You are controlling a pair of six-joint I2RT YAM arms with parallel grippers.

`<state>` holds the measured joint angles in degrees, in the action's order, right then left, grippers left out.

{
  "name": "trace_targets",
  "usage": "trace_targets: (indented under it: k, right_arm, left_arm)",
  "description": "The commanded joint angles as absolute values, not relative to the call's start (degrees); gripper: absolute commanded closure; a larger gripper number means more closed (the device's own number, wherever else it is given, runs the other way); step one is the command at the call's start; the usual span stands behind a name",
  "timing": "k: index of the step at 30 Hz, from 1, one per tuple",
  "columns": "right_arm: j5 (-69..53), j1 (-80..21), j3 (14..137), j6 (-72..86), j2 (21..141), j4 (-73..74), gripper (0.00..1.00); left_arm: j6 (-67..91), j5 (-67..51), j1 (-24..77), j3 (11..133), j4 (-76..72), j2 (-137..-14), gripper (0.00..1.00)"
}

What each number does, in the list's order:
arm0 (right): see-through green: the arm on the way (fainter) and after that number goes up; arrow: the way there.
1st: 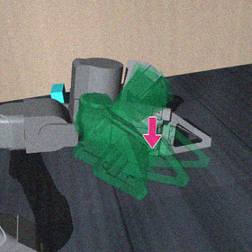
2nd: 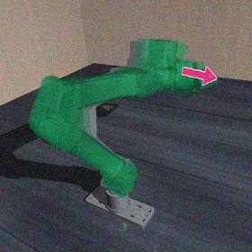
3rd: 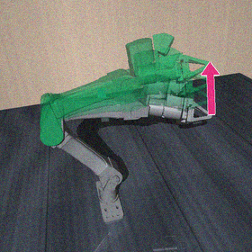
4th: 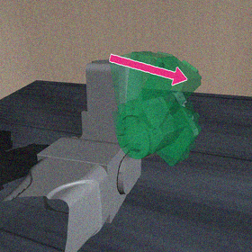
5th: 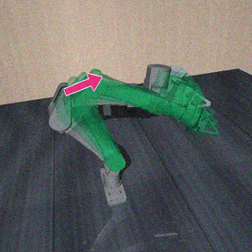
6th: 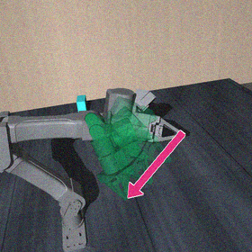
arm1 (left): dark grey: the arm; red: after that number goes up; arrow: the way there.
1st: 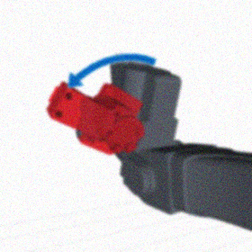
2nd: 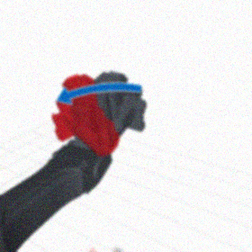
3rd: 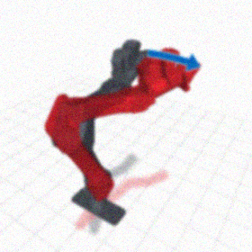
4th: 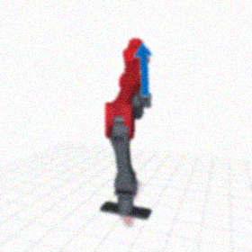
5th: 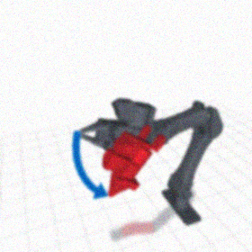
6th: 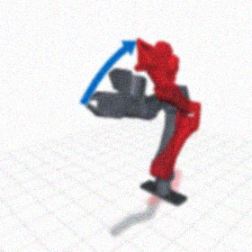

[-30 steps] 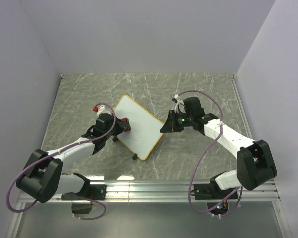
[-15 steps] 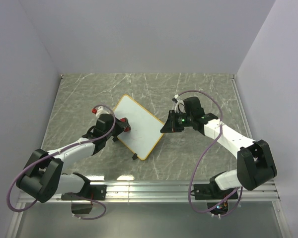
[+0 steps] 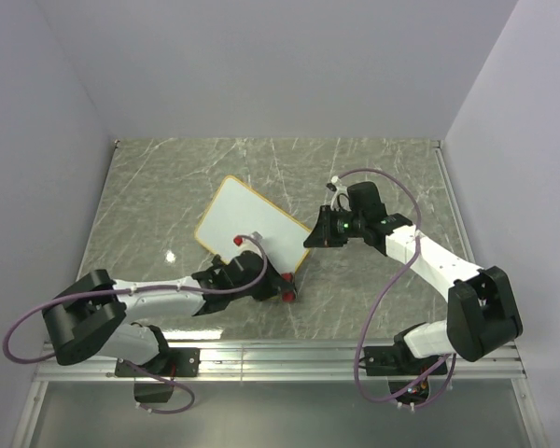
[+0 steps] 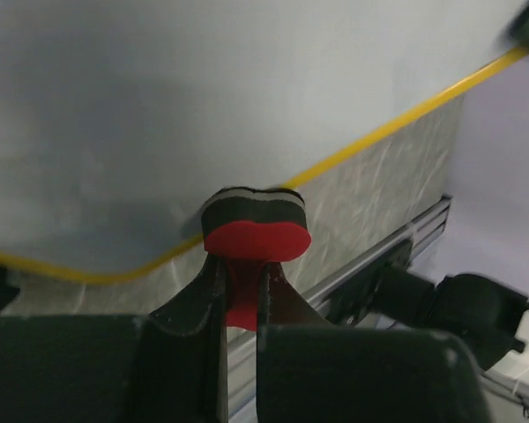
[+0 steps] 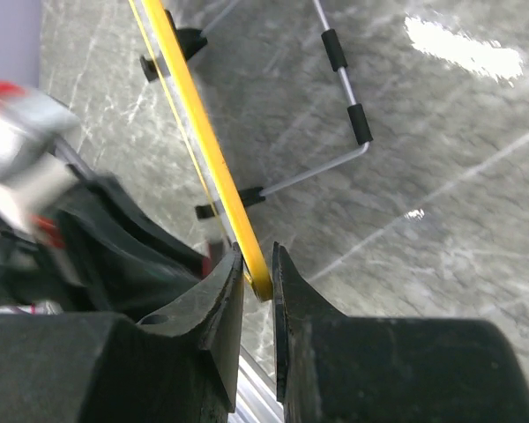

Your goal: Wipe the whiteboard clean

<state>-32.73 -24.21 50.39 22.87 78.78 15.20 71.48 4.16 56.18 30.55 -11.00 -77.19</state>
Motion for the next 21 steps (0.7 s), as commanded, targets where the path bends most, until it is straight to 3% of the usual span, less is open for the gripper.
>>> trace_targets:
  k: [1, 8, 16, 21]
  right_arm:
    - [-32.0, -25.9, 49.1, 21.9, 79.0, 15.3, 1.00]
    - [-31.5, -25.9, 48.4, 21.4, 78.8, 15.9, 1.00]
    - [-30.1, -26.0, 48.3, 20.7, 77.4, 17.6, 1.00]
    - [-29.7, -26.0, 48.1, 20.7, 76.8, 17.8, 1.00]
  left_arm:
    - [78.2, 2.6, 58.9, 26.5, 4.7, -83.3, 1.00]
    - [77.3, 7.6, 57.7, 26.7, 10.6, -78.3, 1.00]
    - [72.3, 19.1, 55.7, 35.2, 25.0, -66.8, 1.00]
    - [67.0, 19.9, 52.4, 42.3, 30.5, -59.4, 1.00]
